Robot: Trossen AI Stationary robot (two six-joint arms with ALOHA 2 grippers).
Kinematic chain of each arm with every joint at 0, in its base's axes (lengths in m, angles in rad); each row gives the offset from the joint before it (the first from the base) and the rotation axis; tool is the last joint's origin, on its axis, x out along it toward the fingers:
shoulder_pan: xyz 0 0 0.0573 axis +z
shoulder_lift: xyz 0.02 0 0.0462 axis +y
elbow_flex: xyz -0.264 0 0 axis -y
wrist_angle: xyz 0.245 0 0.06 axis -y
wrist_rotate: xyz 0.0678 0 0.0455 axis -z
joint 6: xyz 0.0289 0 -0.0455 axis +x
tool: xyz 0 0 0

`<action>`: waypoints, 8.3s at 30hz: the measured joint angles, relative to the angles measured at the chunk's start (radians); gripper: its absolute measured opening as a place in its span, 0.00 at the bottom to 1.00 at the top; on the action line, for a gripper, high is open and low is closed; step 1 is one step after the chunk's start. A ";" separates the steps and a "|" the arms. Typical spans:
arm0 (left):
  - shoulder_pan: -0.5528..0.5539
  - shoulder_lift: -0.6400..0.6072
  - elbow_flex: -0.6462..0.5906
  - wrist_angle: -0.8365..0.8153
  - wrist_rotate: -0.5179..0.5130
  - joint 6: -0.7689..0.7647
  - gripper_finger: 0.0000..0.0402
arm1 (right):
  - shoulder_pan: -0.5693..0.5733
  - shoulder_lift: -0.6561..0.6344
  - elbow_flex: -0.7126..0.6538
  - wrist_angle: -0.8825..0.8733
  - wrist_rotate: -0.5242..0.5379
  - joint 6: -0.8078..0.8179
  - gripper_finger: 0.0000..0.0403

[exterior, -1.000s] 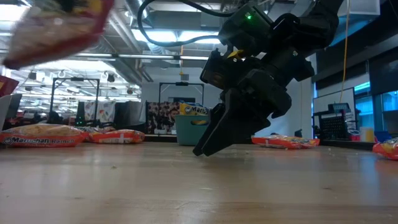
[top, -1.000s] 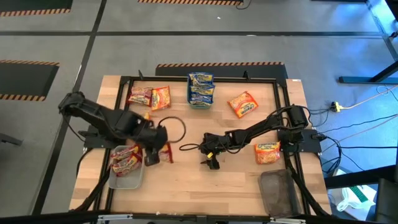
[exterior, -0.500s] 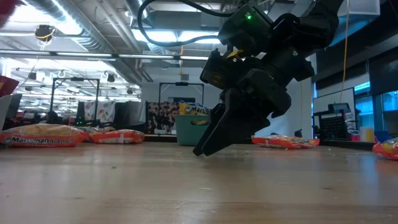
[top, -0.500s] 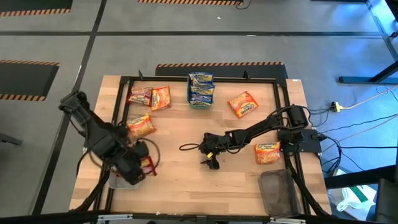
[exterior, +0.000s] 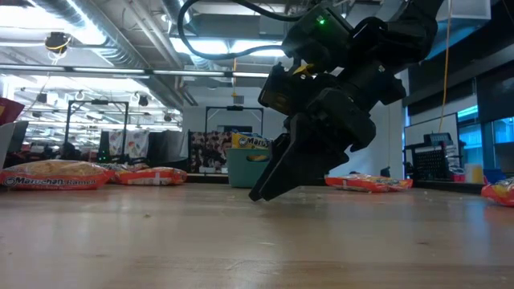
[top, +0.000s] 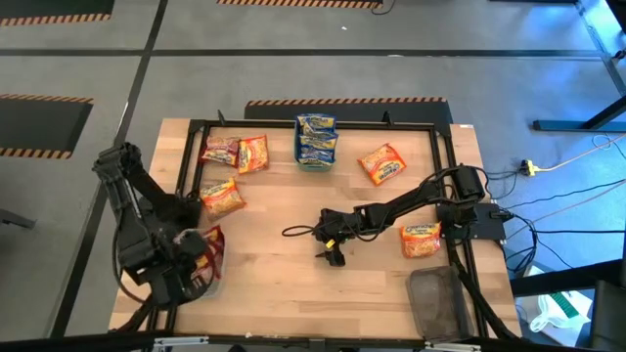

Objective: Sort Maruchan noodles
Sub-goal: Put the red noodle pack into the gray bin

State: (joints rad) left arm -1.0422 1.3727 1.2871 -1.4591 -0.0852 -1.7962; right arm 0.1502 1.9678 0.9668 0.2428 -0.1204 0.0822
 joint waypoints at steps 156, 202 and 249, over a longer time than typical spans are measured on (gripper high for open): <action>1.626 0.321 -0.182 0.215 -0.426 1.730 0.42 | 0.000 0.050 0.001 0.103 0.024 -0.038 0.87; 1.683 0.293 -0.497 0.653 -0.559 1.959 0.01 | 0.000 0.053 0.000 0.108 0.023 -0.061 0.87; 0.670 -0.096 -0.371 1.048 -0.262 1.064 0.01 | 0.325 0.056 0.000 0.339 0.864 -0.001 0.87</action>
State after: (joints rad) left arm -0.3722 1.2764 0.9161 -0.4112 -0.3467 -0.7318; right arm 0.4755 2.0239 0.9665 0.5815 0.7433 0.0812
